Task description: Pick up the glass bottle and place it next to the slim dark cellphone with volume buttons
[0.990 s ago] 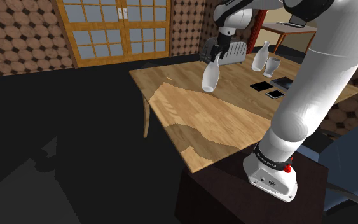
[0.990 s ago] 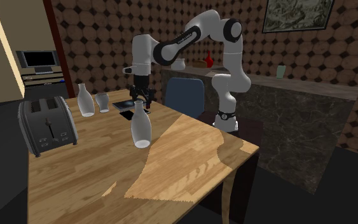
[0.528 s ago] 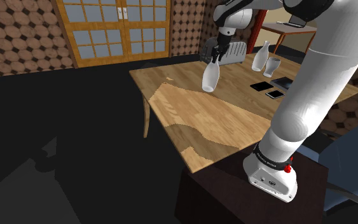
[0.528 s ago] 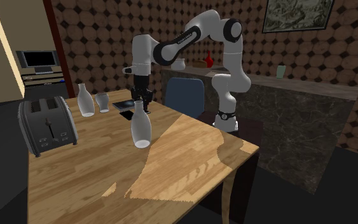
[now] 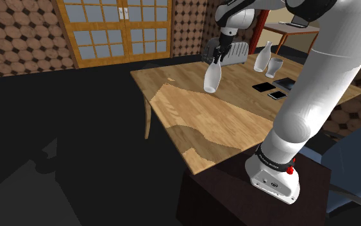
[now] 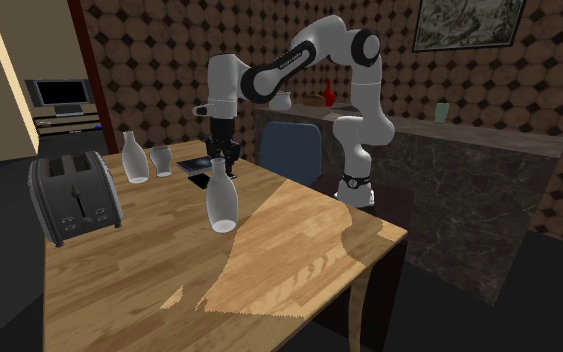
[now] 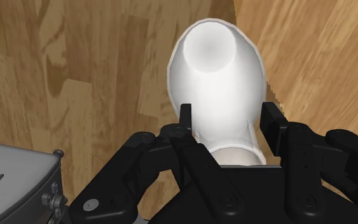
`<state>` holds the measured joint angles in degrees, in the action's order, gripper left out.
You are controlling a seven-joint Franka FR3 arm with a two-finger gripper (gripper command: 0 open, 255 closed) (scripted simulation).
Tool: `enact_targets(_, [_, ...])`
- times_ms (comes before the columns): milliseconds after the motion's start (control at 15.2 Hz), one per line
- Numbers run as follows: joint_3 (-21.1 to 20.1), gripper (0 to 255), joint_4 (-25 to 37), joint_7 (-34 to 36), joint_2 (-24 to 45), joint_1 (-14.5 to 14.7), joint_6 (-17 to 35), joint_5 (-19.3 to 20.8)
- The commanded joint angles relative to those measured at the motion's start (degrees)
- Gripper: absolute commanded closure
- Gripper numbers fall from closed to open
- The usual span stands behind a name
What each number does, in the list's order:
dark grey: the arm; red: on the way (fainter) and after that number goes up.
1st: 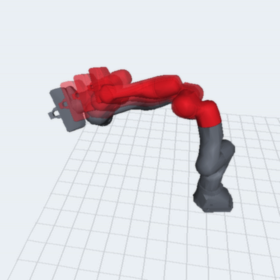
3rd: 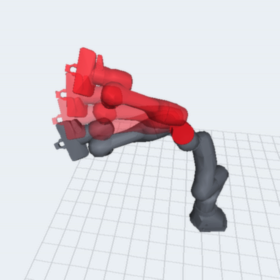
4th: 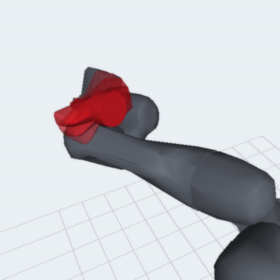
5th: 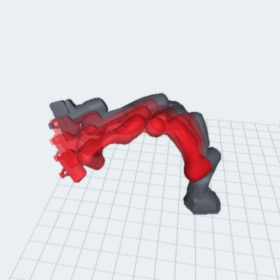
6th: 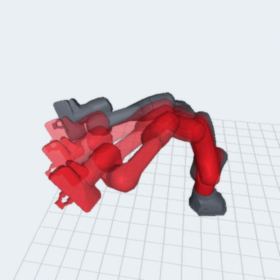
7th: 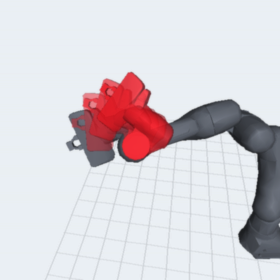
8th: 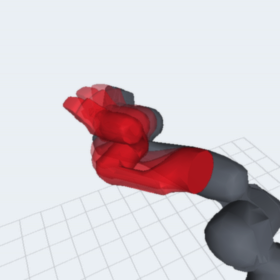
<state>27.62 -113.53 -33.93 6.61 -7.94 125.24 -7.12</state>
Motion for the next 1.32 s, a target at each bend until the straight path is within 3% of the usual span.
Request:
enact_targets(0, [0.03, 255, 0.38, 0.18, -0.31, 0.03, -0.69, 0.24])
enact_targets(1254, [0.24, 255, 11.42, 2.32, -3.66, 0.29, -14.59, 2.70])
